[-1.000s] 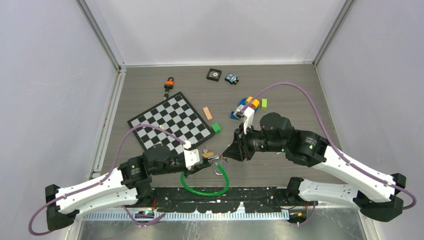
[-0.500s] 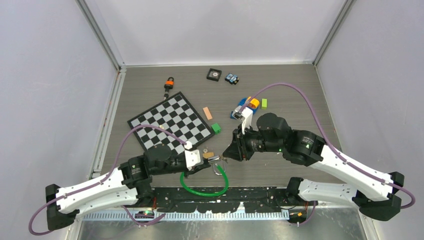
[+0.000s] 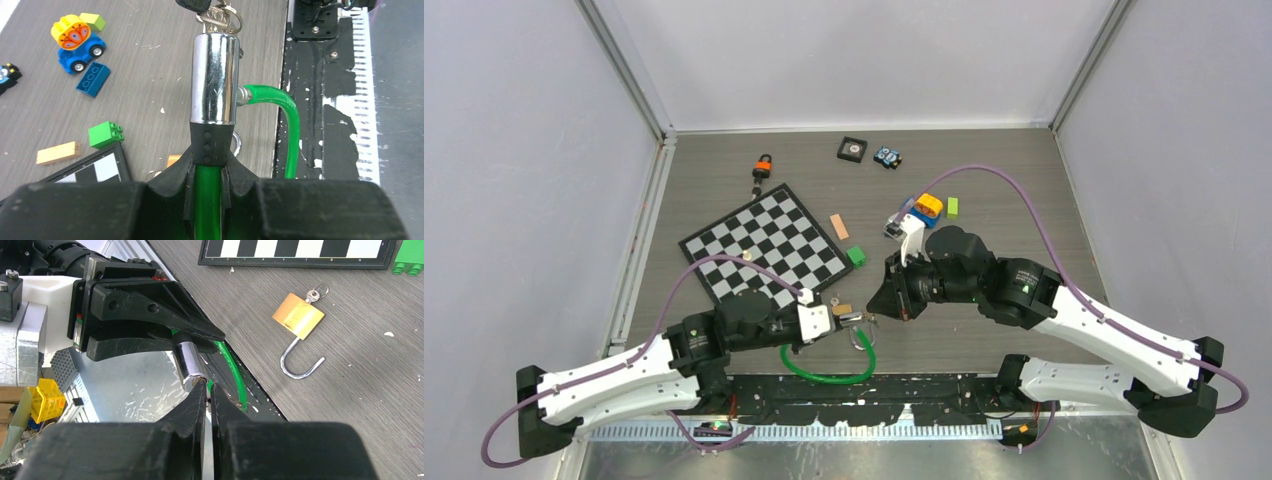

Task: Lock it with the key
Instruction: Lock the lock.

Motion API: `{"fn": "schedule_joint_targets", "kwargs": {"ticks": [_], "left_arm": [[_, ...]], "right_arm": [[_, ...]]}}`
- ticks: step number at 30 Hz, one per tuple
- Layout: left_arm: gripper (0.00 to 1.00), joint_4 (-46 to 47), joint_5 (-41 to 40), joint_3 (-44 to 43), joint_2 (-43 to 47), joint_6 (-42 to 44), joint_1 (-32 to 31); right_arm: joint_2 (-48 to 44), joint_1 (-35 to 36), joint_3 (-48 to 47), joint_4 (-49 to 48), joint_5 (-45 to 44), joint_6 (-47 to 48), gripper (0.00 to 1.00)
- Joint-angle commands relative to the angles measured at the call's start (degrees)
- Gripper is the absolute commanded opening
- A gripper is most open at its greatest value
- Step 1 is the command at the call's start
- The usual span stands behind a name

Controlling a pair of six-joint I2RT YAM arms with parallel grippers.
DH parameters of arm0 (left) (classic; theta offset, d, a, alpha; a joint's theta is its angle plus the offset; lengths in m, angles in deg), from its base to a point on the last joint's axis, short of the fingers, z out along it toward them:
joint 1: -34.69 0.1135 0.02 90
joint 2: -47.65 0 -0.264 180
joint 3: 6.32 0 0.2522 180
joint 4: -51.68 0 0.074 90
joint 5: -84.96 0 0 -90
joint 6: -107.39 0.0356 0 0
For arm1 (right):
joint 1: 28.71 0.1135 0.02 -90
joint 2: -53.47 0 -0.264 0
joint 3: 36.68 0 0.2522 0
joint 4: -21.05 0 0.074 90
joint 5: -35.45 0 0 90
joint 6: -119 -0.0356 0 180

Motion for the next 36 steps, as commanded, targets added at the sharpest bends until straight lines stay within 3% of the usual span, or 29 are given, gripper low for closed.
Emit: {"fn": "schedule_joint_targets", "kwargs": {"ticks": [1,8,22,29,36], "left_arm": [[0.0,4.1,-5.4,-3.4,1.7,3.0,-0.1],[0.0,5.9,-10.8,-3.4,2.2,8.2,-0.1],[0.0,6.5,-19.2,-6.3,0.2,20.5,-0.2],[0.0,6.5,-20.5,-6.1,0.7,21.9,-0.2],[0.0,6.5,-20.5,-5.7,0.5,22.1,-0.3]], "right_arm": [[-0.3,-0.1,0.3,-0.6,-0.8,-2.5,0.08],[1.7,-0.1,-0.2,-0.9,-3.0,-7.6,0.01],[6.1,-1.0,-0.1,0.7,-4.9,-22.2,0.01],[6.4,-4.1,2.9,-0.2,2.3,-33.7,0.01],[1.5,-10.5,12.7,-11.9,12.5,-49.3,0.01]]}}
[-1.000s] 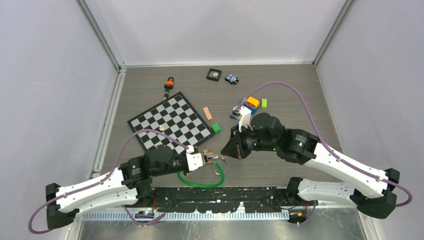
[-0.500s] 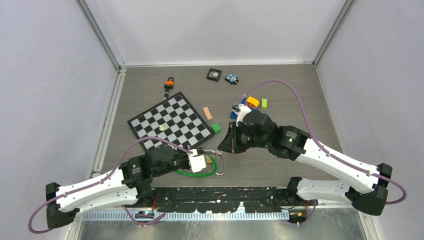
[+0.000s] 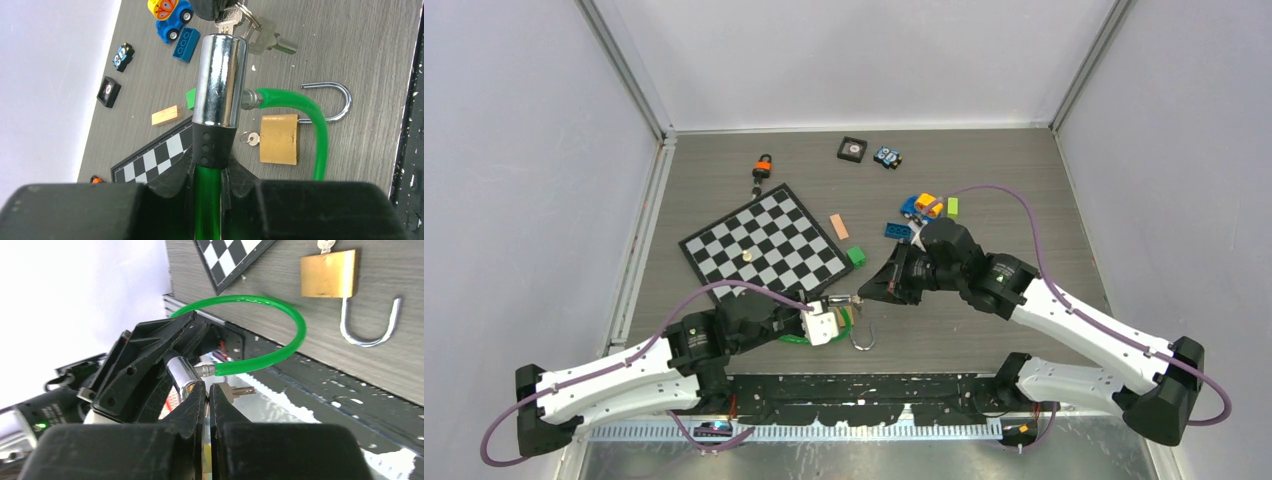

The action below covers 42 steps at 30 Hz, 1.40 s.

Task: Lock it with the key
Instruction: Lock the lock.

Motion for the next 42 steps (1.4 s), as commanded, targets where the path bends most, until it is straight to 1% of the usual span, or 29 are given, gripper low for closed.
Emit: {"fn": "schedule_joint_targets", "kwargs": {"ticks": [1,5,8,9,10,11,12,14,16,18,20,24,26,28,31,32,33,35,36,38,42], "left_arm": [[0.0,10.5,-2.2,-4.2,0.9,0.6,0.0],[0.0,10.6,-2.3,-4.2,0.7,1.1,0.0],[0.0,10.5,-2.2,-4.0,0.6,1.1,0.0],[0.0,10.6,-2.1,-4.0,0.5,1.0,0.0],[0.0,10.6,-2.0,-3.9,0.6,0.9,0.0],[0.0,10.5,-1.9,-3.9,0.6,0.8,0.0],[0.0,10.5,-1.7,-3.9,0.6,0.6,0.0],[0.0,10.5,-1.2,-3.7,0.9,0.3,0.0],[0.0,10.6,-0.9,-3.6,1.3,0.1,0.0],[0.0,10.5,-0.7,-3.5,1.7,0.0,0.0],[0.0,10.5,-0.4,-3.3,2.2,-0.2,0.0],[0.0,10.3,0.8,-3.0,2.9,-0.6,0.0],[0.0,10.1,1.4,-3.1,2.9,-0.6,0.0],[0.0,9.9,1.9,-3.1,2.8,-0.6,0.0],[0.0,9.8,3.0,-3.4,2.2,-0.9,0.0],[0.0,9.7,3.6,-3.5,2.0,-1.3,0.0],[0.0,9.6,4.1,-3.6,2.0,-1.7,0.0],[0.0,9.6,5.7,-3.6,1.9,-2.4,0.0],[0.0,9.5,6.5,-3.6,2.0,-2.7,0.0],[0.0,9.2,8.5,-3.7,2.1,-3.1,0.0],[0.0,8.8,12.4,-3.8,2.2,-4.0,0.0]], "right_arm": [[-2.9,-2.5,5.8,-5.2,10.0,-13.4,0.01],[-6.1,-4.5,8.1,-7.8,10.9,-19.4,0.01],[-8.7,-5.4,10.9,-12.3,11.3,-26.7,0.01],[-9.6,-5.7,11.8,-13.9,11.0,-28.4,0.03],[-10.3,-6.1,12.4,-14.9,10.8,-28.9,0.08],[-10.8,-6.6,12.3,-15.2,10.5,-28.0,0.15],[-10.9,-7.2,11.8,-14.6,10.3,-25.8,0.24],[-10.6,-8.5,9.8,-11.3,10.1,-20.5,0.36],[-10.4,-9.6,8.1,-8.4,9.4,-15.4,0.44],[-10.6,-10.5,6.3,-7.2,8.1,-10.5,0.55],[-11.3,-10.8,4.4,-5.6,5.4,-4.5,0.57],[-14.7,-10.8,1.5,-6.0,-0.9,14.5,0.56],[-17.4,-10.8,1.7,-8.8,0.0,25.8,0.56],[-21.5,-10.8,4.3,-14.5,3.7,38.1,0.56],[-26.8,-10.8,10.6,-25.7,11.4,54.0,0.56],[-28.2,-10.7,13.1,-27.9,15.3,60.5,0.57],[-29.5,-10.8,14.5,-29.1,18.6,69.1,0.59],[-30.6,-10.7,16.4,-31.4,26.7,81.0,0.59],[-30.6,-10.7,16.3,-30.6,30.5,86.9,0.59],[-29.6,-10.7,14.9,-25.6,36.3,97.6,0.59],[-26.3,-10.2,10.8,-19.8,39.4,110.4,0.58]]}}
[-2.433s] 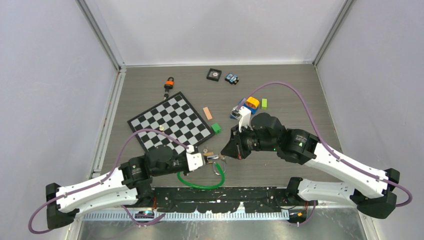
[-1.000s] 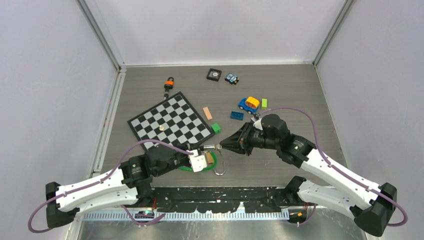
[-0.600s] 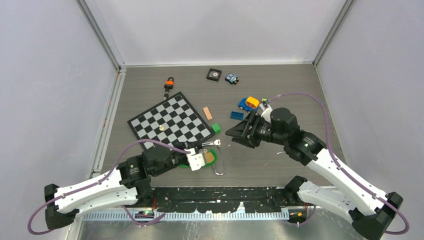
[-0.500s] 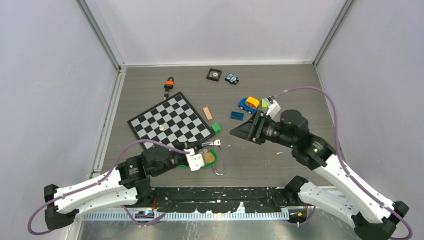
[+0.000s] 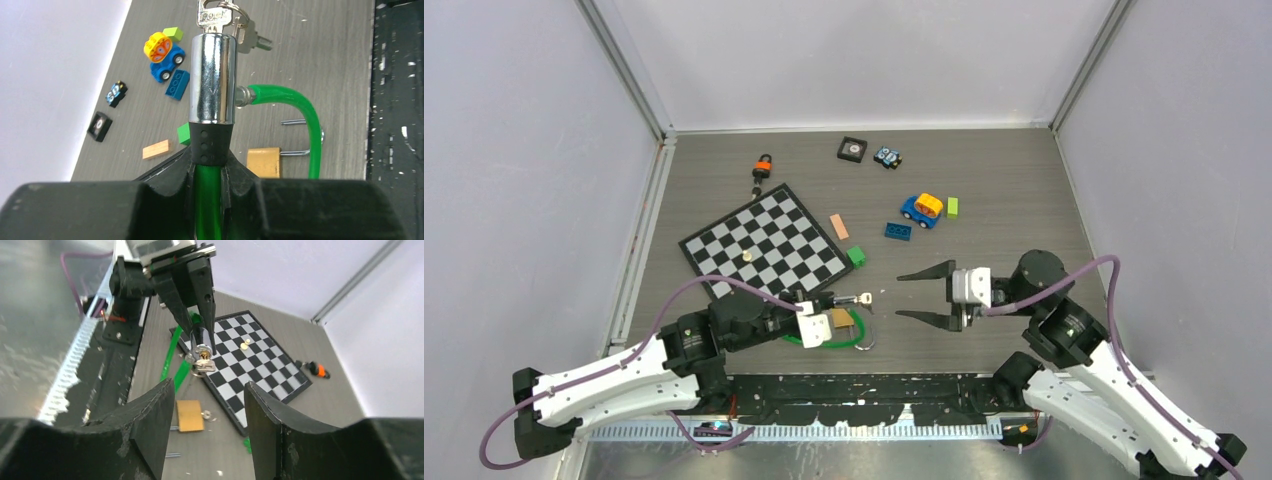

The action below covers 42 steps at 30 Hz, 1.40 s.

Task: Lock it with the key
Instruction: Lock the lock.

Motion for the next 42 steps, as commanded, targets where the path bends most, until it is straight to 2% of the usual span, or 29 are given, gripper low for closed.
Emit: {"fn": "schedule_joint_targets", "kwargs": {"ticks": [1,6,9,15,17,30,42], "left_arm": [[0.0,4.5,5.9,-3.5,0.6,-2.2,0.2],[0.0,4.6,7.9,-3.8,-0.1,-3.2,0.2],[0.0,4.5,8.5,-3.9,-0.3,-3.5,0.2],[0.0,4.4,8.7,-3.8,0.2,-3.8,0.2],[0.0,4.4,8.7,-3.8,0.3,-3.9,0.2],[0.0,4.0,9.0,-3.8,0.5,-4.0,0.2],[0.0,3.9,9.3,-3.8,0.4,-4.1,0.2]], "right_arm": [[3.2,0.8,-5.4,4.8,9.2,26.9,0.57],[8.0,2.8,-10.5,14.2,9.8,39.9,0.54],[10.8,6.8,-12.7,19.8,6.3,45.7,0.54],[14.7,17.0,-15.0,25.0,-3.3,50.1,0.54],[15.7,18.1,-15.4,26.1,-4.6,51.0,0.54],[15.4,19.5,-13.7,21.5,-11.9,52.4,0.44],[15.4,19.5,-11.9,18.0,-11.7,50.9,0.29]]}}
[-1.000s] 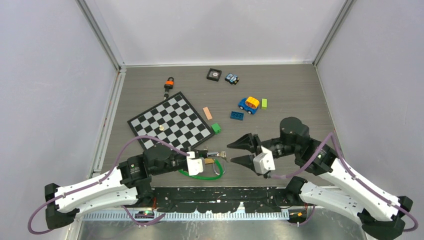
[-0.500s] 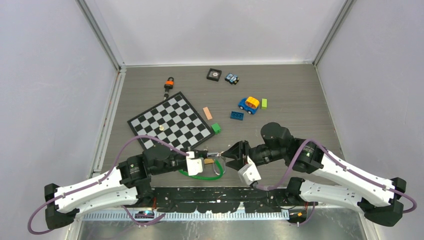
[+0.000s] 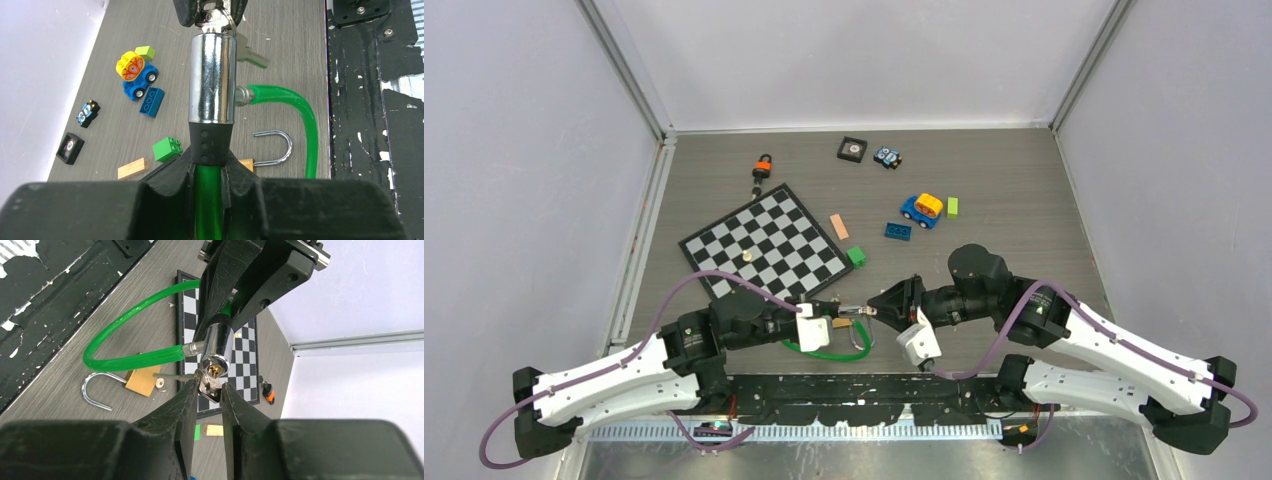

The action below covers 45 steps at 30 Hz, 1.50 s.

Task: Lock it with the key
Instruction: Lock the lock.

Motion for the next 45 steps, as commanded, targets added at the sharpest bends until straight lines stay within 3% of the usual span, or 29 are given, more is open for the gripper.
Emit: {"fn": "schedule_joint_targets", "kwargs": {"ticks": [1,9,11,22,23,26,29,31,36,38,42,45], "left_arm": [[0.0,4.1,1.0,-3.2,0.9,-1.1,0.2],[0.0,4.1,0.6,-3.2,1.0,-1.1,0.2],[0.0,4.2,0.4,-3.1,1.0,-0.9,0.2],[0.0,4.8,-2.9,-2.6,2.1,-0.2,0.2],[0.0,4.8,-3.2,-2.5,2.2,-0.2,0.2],[0.0,5.0,-3.7,-2.4,2.3,0.1,0.2],[0.0,4.9,-3.7,-2.4,2.4,0.0,0.2],[0.0,5.0,-3.7,-2.4,2.4,0.0,0.2],[0.0,5.2,-4.1,-2.4,2.4,0.0,0.2],[0.0,5.5,-4.7,-2.3,2.7,-0.1,0.2],[0.0,6.4,-5.6,-1.9,3.7,-0.3,0.2],[0.0,7.3,-7.4,-1.4,4.5,-0.6,0.2]], "right_arm": [[-0.6,0.3,0.1,-3.6,0.4,-0.8,0.27],[-1.1,0.3,0.8,-4.4,2.9,-4.9,0.14],[-1.2,0.3,0.9,-4.6,3.5,-6.5,0.02],[-2.4,0.3,3.2,-10.3,5.0,-20.6,0.01],[-2.7,0.3,3.4,-10.6,5.0,-21.5,0.04],[-3.8,0.3,4.2,-11.3,4.6,-23.1,0.28],[-5.5,0.3,5.1,-11.7,3.4,-23.9,0.43],[-7.0,0.3,5.9,-12.4,2.3,-24.5,0.59],[-11.3,0.3,8.1,-15.1,-1.9,-28.9,0.79],[-13.4,0.3,10.1,-18.4,-5.3,-34.9,0.82],[-17.0,0.3,16.9,-31.1,-16.6,-56.9,0.86],[-17.2,0.3,18.4,-32.9,-27.2,-72.8,0.89]]}}
